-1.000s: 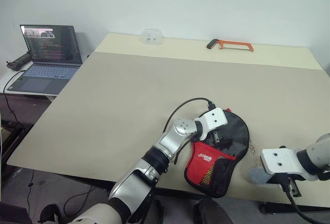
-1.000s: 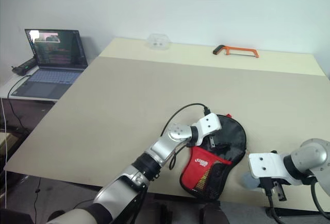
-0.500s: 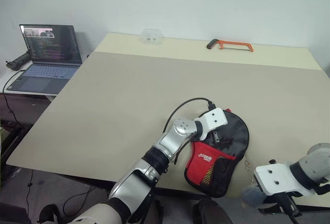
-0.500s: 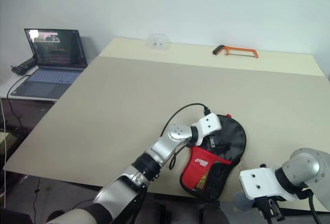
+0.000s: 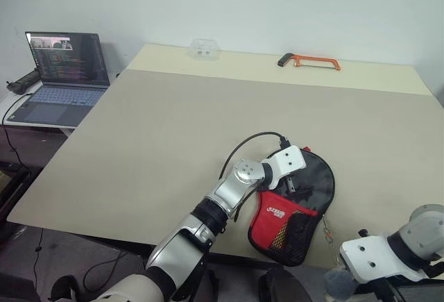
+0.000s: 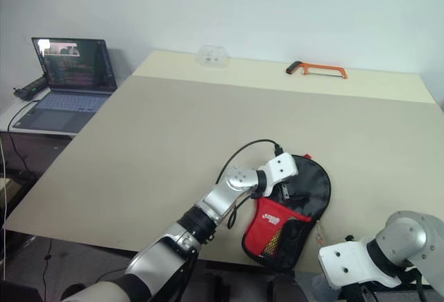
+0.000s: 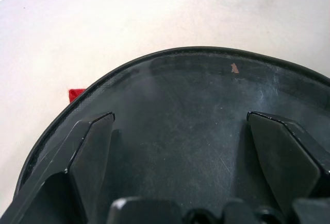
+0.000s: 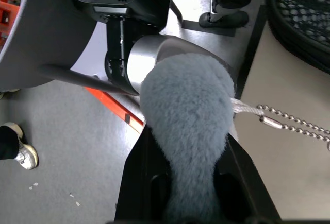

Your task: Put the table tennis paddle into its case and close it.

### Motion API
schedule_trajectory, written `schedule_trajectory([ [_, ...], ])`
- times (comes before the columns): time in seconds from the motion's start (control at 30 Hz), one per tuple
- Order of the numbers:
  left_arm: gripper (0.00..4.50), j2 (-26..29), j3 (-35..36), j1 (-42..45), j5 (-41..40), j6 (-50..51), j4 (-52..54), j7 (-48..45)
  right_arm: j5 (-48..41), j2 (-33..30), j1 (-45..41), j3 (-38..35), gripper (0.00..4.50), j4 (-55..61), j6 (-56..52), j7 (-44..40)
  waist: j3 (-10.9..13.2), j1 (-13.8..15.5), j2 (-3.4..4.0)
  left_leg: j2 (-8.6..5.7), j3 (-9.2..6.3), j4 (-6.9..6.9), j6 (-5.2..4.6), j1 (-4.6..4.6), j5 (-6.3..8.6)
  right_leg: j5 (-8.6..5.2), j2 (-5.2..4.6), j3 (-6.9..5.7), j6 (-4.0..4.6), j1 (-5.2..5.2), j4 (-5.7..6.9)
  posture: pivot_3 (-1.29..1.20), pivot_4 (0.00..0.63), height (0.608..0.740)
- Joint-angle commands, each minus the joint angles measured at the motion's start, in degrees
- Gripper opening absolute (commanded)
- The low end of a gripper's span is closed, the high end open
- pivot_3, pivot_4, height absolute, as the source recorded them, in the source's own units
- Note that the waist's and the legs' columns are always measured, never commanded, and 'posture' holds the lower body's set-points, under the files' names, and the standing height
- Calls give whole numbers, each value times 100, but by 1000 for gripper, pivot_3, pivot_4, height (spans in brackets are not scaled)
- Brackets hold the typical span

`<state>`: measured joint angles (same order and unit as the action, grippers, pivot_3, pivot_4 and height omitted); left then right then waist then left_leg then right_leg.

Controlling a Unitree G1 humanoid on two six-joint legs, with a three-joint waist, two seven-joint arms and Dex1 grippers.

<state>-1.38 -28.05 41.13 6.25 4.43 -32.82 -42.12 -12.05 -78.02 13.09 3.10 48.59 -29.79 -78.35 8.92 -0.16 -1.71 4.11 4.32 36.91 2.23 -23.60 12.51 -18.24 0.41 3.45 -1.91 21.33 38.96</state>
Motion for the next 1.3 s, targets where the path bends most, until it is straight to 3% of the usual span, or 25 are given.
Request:
schedule_trajectory([
  [0.03, 4500, 118, -157, -129, 285, 169, -329, -28, -372, -106, 208, 180, 336, 803, -19, -173, -1, 3, 0, 0, -3, 0, 0, -2, 0, 0, 0, -2, 0, 0, 0, 0, 150, 740],
  [0.37, 4500, 116, -149, -107, 278, 168, -362, -20, -429, -144, 43, 359, 336, 1013, -118, -159, -7, 1, -7, 0, -14, 2, 0, -9, 0, -1, 0, -14, 1, 1, -2, 0, 150, 740],
  [0.8, 4500, 201, -170, -101, 305, 165, -346, -70, 243, -230, 174, 1329, 334, 1074, 548, -65, -17, -4, -20, 0, -28, 7, 0, -13, 0, -2, 0, -29, 3, -1, 1, 0, 150, 740],
  [1.1, 4500, 252, -158, -55, 321, 155, -369, -71, 500, -351, 522, 1226, 333, 698, 1195, -43, -29, -15, -22, 0, -59, 8, 0, -13, -1, -4, 1, -85, 9, -15, 1, 0, 150, 740],
  [1.3, 4500, 240, -154, -52, 331, 143, -388, -53, 419, -474, 590, 632, 333, 241, 1402, -66, -30, -23, -23, -1, -65, 10, 1, -12, -1, -4, 1, -90, 10, -20, 2, 0, 150, 740],
])
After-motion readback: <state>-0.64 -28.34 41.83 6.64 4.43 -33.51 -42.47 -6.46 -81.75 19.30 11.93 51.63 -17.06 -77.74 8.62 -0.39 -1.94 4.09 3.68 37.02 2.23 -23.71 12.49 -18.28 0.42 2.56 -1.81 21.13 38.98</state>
